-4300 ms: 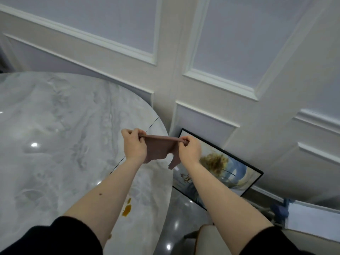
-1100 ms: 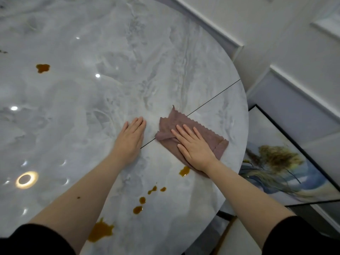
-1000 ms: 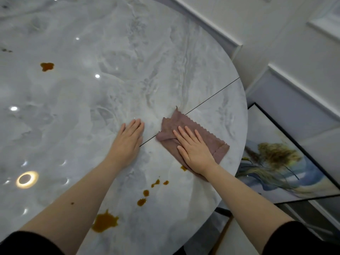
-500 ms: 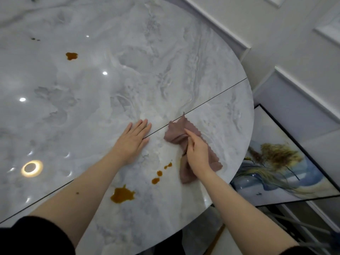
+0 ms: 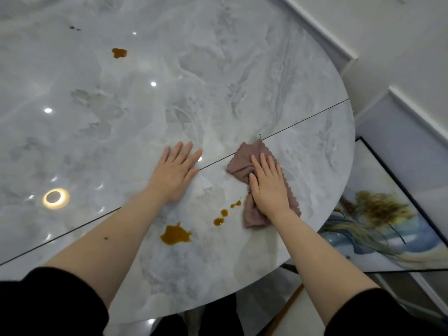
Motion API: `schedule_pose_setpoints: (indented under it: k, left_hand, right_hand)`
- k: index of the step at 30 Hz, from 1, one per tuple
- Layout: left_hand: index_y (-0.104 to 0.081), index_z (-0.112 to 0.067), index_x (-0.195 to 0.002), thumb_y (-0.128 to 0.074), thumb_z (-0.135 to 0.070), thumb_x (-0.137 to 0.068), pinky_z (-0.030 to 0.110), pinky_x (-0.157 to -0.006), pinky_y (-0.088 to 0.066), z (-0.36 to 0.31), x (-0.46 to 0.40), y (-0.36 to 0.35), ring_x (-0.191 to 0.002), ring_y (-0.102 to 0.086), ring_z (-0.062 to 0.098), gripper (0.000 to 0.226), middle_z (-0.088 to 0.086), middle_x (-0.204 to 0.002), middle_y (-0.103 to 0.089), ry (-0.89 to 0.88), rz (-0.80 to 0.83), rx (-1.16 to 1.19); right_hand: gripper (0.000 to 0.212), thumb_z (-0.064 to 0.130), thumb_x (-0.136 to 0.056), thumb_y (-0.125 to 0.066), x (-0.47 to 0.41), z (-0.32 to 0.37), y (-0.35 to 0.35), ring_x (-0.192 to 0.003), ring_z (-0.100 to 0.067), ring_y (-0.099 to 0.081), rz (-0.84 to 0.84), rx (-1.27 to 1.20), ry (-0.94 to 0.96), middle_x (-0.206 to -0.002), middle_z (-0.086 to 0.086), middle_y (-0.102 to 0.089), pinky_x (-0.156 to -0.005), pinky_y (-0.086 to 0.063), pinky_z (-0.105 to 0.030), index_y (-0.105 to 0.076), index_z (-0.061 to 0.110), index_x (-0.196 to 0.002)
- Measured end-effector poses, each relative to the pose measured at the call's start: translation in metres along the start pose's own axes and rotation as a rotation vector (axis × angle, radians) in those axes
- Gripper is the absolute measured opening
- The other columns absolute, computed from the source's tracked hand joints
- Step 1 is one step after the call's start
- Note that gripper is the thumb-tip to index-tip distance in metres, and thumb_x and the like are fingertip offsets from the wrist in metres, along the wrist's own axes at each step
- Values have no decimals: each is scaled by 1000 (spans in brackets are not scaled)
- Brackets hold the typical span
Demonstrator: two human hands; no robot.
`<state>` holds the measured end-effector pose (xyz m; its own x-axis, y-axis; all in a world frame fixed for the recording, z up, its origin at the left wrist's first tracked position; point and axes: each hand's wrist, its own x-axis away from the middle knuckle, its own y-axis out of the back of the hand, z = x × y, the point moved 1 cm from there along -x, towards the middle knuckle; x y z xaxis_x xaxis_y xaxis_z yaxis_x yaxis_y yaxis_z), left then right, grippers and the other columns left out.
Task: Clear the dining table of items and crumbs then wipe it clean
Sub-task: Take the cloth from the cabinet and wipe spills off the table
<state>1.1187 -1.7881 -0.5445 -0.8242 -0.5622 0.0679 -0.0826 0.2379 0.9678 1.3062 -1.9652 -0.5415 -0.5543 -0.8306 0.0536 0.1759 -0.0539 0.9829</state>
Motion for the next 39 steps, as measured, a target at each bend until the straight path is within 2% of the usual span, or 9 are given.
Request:
schedule_pose_setpoints:
  k: [3,5,12,17,25,32,36,37,39]
  left_hand:
    - [-16,-23,-150,-16,-39,-101,37,-118,4,-3,1,4,-147,-4,21,51,2,-159,-9,31,-5,109]
    - [-22,-18,-149,-25,-29,-102,34,-118,0,-4,10,6,-147,-11,21,47,4,-157,-17,112,-65,238]
    - [-40,-11,-142,-13,-41,-94,45,-116,-10,6,117,0,-141,-27,31,63,13,-150,-34,422,-253,194]
    - [-32,-8,-144,-12,-34,-95,44,-118,-7,-1,161,-9,-144,-21,29,59,12,-153,-29,575,-252,144]
    - [-23,-7,-147,-23,-16,-100,43,-120,-7,-3,168,-18,-145,-16,28,49,12,-155,-22,574,-254,91]
    - [-20,-8,-148,-28,-14,-98,39,-121,-3,-4,170,-17,-146,-12,25,51,9,-157,-17,573,-280,111]
    - [-19,-8,-148,-26,-15,-99,39,-120,-2,-2,170,-14,-146,-11,26,51,10,-157,-16,533,-270,139]
    - [-19,-7,-148,-22,-18,-98,38,-120,-1,1,173,-14,-146,-12,26,51,10,-157,-17,513,-271,141]
    - [-23,-6,-147,-16,-23,-96,35,-118,3,9,182,-13,-145,-16,27,55,12,-156,-22,482,-286,102]
  right_hand:
    - [63,45,-91,-4,6,7,-2,-147,-17,-2,0,7,5,-159,-1,-9,-119,5,-31,-13,24,-150]
    - [68,47,-88,2,10,8,-2,-147,-16,-2,7,5,13,-159,-1,-9,-119,4,-31,-12,24,-150]
    - [60,40,-93,-9,15,13,1,-147,-18,-3,25,-1,42,-159,-2,-10,-120,3,-35,-13,21,-151]
    - [61,40,-93,-6,26,23,-5,-147,-18,-3,22,5,51,-159,-3,-11,-120,3,-35,-12,20,-151]
    - [73,42,-87,7,45,48,-15,-147,-19,-8,-17,8,59,-158,-4,-15,-120,2,-33,-14,13,-150]
    - [62,33,-94,-7,74,105,-26,-142,-24,-27,-118,-161,-3,-150,-11,-35,-118,-7,-33,-34,6,-143]
    - [43,23,-103,-24,82,119,-11,-142,-18,-26,-75,-525,-145,-151,-6,-36,-117,-12,-27,-40,10,-141]
    - [43,23,-103,-25,82,113,-3,-142,-19,-26,-65,-549,-155,-151,-6,-35,-117,-15,-28,-40,11,-141]
    - [46,32,-103,-24,80,99,9,-145,-22,-15,-32,-373,-55,-156,-2,-24,-119,-10,-34,-30,20,-147]
